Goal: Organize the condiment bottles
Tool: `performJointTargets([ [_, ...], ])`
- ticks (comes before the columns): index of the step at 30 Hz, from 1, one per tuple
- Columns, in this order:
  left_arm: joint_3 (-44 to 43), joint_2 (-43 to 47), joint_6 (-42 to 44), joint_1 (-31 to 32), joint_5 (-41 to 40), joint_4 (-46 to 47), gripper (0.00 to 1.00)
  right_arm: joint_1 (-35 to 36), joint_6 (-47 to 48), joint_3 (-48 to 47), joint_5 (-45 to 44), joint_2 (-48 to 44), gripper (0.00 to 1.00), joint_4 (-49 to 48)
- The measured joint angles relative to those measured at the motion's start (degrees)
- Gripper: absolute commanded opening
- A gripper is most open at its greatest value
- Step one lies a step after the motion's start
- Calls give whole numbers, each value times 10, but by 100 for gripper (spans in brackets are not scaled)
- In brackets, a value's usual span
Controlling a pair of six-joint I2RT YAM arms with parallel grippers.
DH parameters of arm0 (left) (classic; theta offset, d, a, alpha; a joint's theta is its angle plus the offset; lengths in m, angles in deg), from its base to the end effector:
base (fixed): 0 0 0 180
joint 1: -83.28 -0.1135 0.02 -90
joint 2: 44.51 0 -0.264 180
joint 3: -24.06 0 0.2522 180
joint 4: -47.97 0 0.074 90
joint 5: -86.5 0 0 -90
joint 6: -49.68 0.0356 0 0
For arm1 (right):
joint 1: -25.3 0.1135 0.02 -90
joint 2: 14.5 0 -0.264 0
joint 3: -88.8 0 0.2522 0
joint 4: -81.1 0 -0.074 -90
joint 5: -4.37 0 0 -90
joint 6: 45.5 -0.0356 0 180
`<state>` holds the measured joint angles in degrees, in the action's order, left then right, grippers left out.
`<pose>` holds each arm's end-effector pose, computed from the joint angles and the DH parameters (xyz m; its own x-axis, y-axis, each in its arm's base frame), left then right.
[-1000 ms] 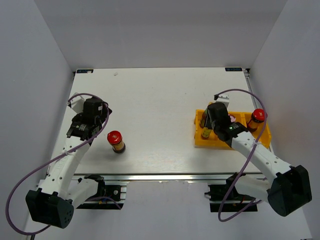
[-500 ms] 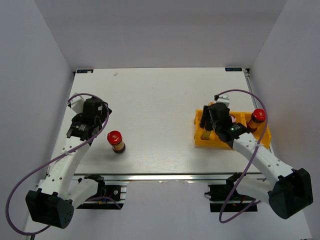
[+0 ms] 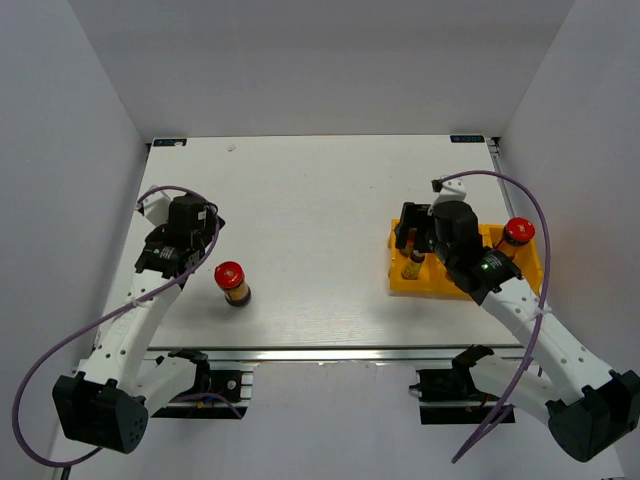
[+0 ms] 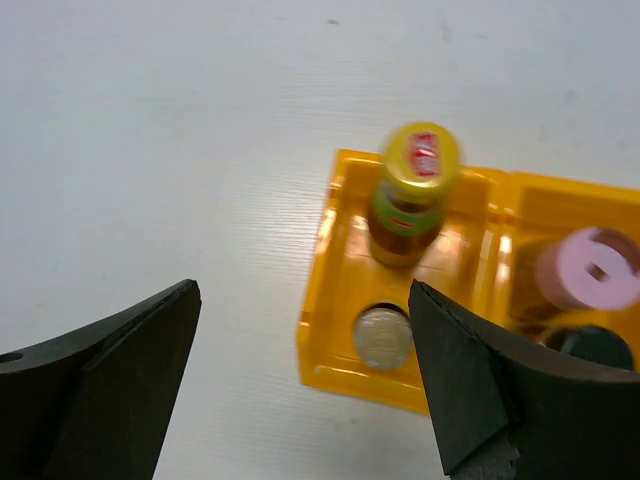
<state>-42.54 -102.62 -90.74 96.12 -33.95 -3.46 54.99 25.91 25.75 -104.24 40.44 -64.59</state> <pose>0.2055 -0.0283 0.3036 -0.2921 -0.6149 -0.7325 -0.6203 0.7048 -0.3443 0.1921 0.0965 0.3176 -0.4339 0.1004 -0.8954 -0.0869 0.9845 0.1525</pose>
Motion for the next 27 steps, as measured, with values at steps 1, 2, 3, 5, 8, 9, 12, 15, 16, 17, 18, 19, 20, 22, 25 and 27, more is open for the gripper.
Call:
performJointTargets([
  [1,0,-4,0,0,1,0,98,8,9,-5,10,-2,89,-5],
  [2,0,-10,0,0,3,0,98,20,18,-10,19,1,89,-11],
  [3,0,-16,0,0,5,0,98,36,29,-15,27,8,89,-17],
  [5,0,-28,0,0,10,-1,98,82,52,-27,37,33,89,-33],
  [8,-1,-40,-1,0,14,-11,98,164,84,-49,55,99,89,-58],
  [9,-2,-41,-2,0,14,-16,98,191,93,-58,69,127,89,-70],
  [12,-7,-37,-10,0,13,-33,98,248,115,-84,105,201,89,-104],
  [15,-10,-21,-20,0,3,-49,98,294,133,-118,134,270,89,-141],
  [16,-10,-14,-23,0,-2,-55,98,310,141,-135,144,297,89,-153],
  [17,-10,-7,-26,0,-6,-60,98,324,147,-154,155,322,89,-158],
  [18,-10,-1,-29,0,-9,-63,98,336,152,-174,162,345,89,-163],
  [19,-11,5,-31,0,-12,-68,98,350,158,-198,169,371,89,-169],
  [20,-12,10,-33,0,-16,-71,98,362,161,-220,175,396,89,-177],
  [22,-12,17,-37,0,-21,-76,98,380,166,-256,184,437,89,-186],
  [25,-12,21,-40,0,-26,-83,98,399,173,-295,188,483,89,-190],
  [27,-12,21,-41,0,-28,-87,98,404,174,-329,183,517,89,-189],
])
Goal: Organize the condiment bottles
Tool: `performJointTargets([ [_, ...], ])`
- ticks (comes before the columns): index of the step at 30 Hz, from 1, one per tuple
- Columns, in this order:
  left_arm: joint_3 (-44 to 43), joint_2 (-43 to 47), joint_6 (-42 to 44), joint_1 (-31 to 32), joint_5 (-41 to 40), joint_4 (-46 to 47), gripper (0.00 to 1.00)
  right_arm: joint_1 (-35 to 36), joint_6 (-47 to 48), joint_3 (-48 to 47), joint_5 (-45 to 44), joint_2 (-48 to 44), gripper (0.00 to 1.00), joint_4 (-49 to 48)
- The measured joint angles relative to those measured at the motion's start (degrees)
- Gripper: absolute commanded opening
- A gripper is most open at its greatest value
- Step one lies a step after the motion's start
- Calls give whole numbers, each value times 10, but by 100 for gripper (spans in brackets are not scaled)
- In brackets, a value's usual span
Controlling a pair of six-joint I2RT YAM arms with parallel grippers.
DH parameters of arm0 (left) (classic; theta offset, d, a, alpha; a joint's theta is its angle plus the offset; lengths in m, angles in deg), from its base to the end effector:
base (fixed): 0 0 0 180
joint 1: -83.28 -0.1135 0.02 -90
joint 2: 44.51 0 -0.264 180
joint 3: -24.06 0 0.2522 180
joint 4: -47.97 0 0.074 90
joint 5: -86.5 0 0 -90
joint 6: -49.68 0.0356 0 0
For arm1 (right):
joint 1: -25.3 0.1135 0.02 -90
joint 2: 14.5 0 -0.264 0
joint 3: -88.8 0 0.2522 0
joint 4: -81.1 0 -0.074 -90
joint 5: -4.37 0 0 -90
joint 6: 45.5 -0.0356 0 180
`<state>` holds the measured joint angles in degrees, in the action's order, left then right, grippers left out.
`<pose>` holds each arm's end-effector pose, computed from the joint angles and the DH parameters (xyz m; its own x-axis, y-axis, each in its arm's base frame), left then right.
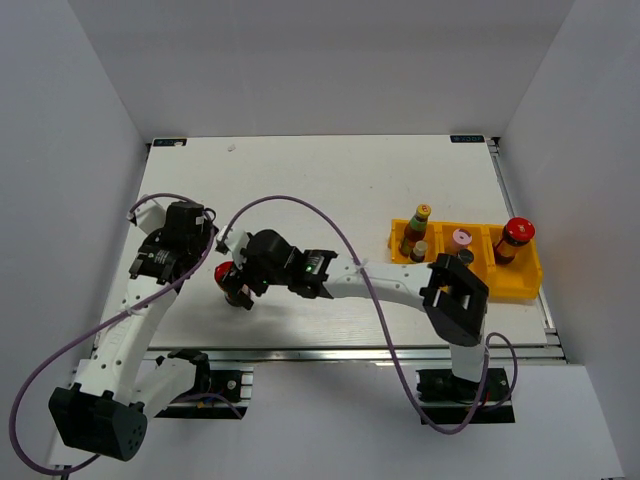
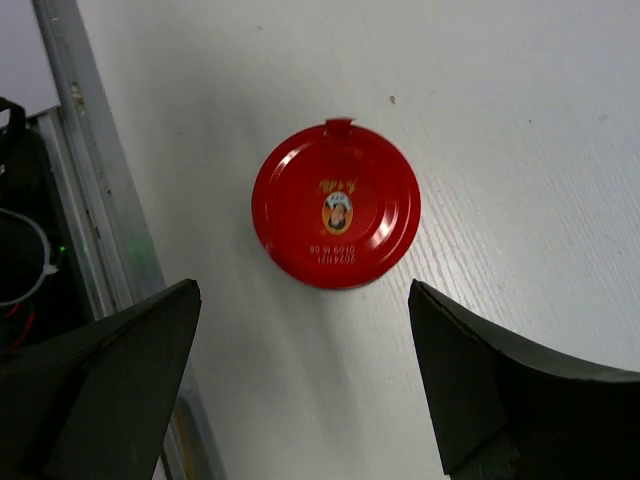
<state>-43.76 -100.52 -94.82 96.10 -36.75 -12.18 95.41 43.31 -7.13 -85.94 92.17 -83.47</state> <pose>0.1879 -0.0227 0.3065 -0.2848 -0.6334 -0.7195 -0.6917 0.6554 -0.3033 0.1505 0.4155 0.2711 -0.1695 -0.4075 -0.8973 -0.9354 0.3533 0.0163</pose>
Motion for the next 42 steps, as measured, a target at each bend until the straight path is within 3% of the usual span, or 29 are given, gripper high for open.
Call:
performJointTargets([
  [8,0,5,0,0,-5,-4,98,0,0,-88,-14,89,89,21],
  [19,0,6,0,-14,-40,-3,98,9,1,-143,-38,136,89,19],
  [23,0,6,-2,-15,-44,-3,98,11,-1,-145,-52,138,78,21],
  [26,0,7,-2,-15,-44,-3,98,12,-4,-143,-57,138,85,20],
  [32,0,9,-2,-12,-37,-6,98,13,-12,-126,-62,129,82,12],
  [34,0,9,-2,-12,-37,-7,98,14,-13,-126,-65,129,77,12],
  [37,0,10,-2,-11,-37,-7,98,16,-14,-126,-70,129,60,12],
  [38,0,11,-2,-11,-37,-8,98,16,-14,-126,-73,128,49,13],
  [42,0,15,-2,-10,-33,-11,98,21,-16,-117,-90,123,31,11],
])
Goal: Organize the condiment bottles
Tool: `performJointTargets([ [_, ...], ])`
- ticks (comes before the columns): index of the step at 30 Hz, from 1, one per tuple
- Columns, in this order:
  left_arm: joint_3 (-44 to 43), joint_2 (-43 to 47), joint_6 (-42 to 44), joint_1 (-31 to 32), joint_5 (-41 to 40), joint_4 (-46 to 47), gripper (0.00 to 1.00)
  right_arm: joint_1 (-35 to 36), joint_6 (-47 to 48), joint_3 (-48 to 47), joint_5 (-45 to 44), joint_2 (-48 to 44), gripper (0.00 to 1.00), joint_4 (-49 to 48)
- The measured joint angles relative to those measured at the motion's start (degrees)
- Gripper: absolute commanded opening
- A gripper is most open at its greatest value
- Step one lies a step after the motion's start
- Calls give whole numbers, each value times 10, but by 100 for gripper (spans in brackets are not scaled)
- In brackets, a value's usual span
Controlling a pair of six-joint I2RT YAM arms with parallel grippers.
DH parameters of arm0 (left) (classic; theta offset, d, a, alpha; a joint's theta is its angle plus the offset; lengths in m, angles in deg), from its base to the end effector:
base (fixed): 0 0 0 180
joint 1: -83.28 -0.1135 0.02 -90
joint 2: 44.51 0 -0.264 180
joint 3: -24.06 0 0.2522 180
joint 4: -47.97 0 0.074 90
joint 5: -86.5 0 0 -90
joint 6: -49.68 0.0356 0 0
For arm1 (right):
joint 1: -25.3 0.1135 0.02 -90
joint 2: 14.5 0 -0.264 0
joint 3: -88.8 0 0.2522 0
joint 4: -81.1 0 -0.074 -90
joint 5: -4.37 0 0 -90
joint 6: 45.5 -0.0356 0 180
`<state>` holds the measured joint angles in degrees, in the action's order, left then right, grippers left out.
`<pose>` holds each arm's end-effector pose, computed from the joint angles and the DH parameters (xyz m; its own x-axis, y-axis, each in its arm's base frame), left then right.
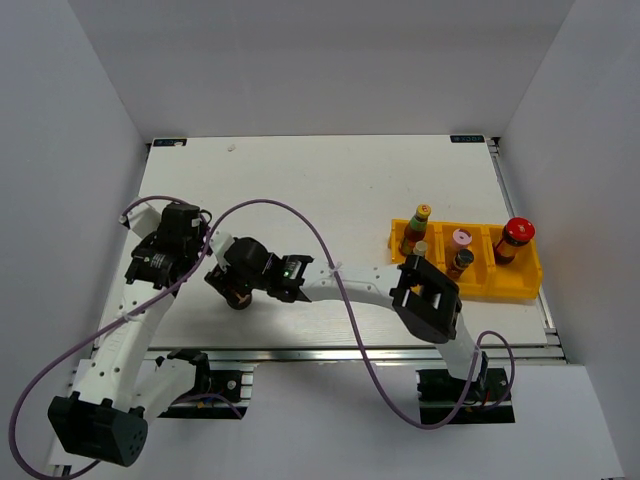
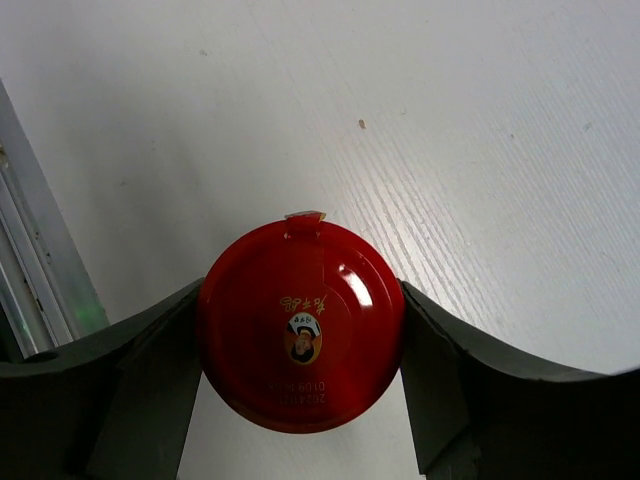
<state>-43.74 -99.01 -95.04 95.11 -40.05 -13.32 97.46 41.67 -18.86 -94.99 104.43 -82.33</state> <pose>0.1813 -0.0163 0.3102 -0.2360 -0.6206 -0.7478 -0.7239 0.6257 -0.2908 0.1561 0.4661 0.2443 -0.1871 -0.4223 -0.8869 -0.8870 0.4606 -0.0322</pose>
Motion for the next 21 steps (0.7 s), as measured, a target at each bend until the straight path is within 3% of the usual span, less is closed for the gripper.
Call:
performJointTargets([
  [2,0,4,0,3,6,0,98,1,-6,13,-8,-10,24,0],
  [11,0,12,0,4,17,3,98,-18,-36,147,-57,-145,15,50],
  [16,0,15,2,4,24,15,98,-100,-59,209,-44,-283,13,92],
  [21,0,15,5,4,30,27,98,-206,-65,197,-42,-387,12,123],
])
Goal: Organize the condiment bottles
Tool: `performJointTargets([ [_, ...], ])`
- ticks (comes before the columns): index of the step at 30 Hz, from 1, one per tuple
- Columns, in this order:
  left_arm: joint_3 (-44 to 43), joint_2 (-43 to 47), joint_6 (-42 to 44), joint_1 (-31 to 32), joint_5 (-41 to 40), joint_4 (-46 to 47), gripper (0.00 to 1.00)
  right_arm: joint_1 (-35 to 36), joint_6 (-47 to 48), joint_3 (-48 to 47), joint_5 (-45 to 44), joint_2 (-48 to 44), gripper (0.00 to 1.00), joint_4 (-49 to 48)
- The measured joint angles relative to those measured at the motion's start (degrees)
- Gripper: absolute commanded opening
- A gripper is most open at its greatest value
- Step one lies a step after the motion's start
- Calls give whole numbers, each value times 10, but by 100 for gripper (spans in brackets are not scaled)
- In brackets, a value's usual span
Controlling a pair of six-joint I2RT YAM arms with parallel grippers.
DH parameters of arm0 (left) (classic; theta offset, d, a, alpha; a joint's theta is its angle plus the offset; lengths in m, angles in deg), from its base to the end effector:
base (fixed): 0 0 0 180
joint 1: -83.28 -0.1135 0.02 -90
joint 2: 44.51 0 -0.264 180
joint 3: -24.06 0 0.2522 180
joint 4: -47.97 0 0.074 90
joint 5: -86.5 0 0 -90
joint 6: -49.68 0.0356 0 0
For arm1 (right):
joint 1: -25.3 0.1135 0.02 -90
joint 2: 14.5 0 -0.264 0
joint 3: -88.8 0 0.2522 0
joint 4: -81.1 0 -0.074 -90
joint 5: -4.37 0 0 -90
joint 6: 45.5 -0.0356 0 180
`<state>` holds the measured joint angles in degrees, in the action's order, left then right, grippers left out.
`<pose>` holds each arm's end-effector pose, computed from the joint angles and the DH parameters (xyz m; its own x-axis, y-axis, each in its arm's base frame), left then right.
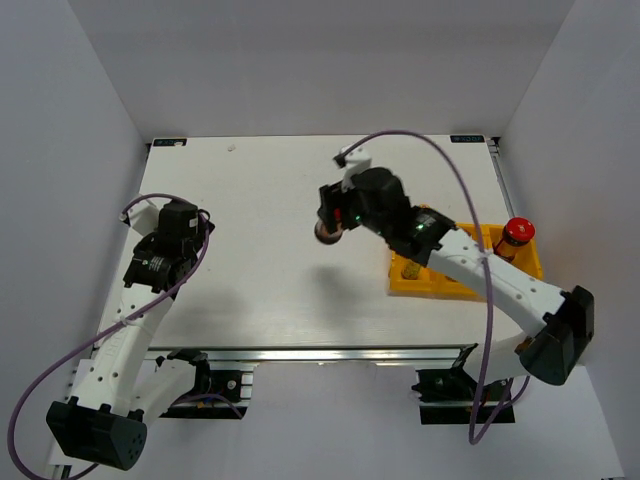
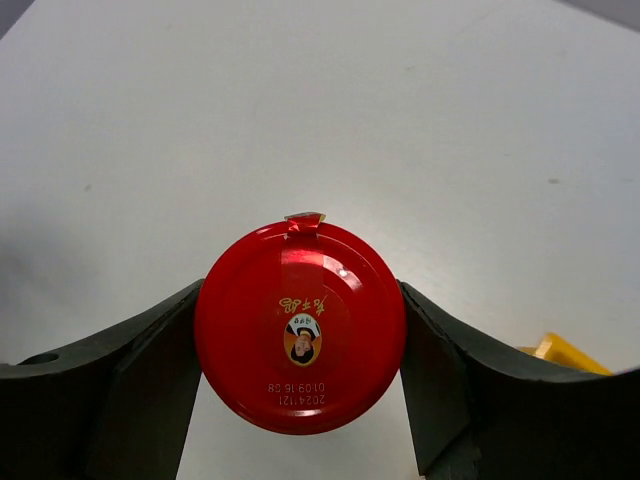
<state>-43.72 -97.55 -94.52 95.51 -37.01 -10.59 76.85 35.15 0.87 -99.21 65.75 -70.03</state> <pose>0.1801 -0.0189 0.3168 -0.2233 -0.6436 -0.7321 -0.6732 0.6450 -0.3616 0.2096 0.2505 0.3681 -0.3233 -0.1533 -0.9338 -0.5803 0.8116 0.0677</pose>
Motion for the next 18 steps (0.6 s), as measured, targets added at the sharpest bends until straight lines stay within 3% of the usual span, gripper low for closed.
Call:
performJointTargets([
  [8,2,-3,8,0,12,24,98,-186,-4,-76,-29,-46,10,92],
  [18,10,-43,30,0,29,70,98,-442,-44,-84,-98,-123,10,210],
])
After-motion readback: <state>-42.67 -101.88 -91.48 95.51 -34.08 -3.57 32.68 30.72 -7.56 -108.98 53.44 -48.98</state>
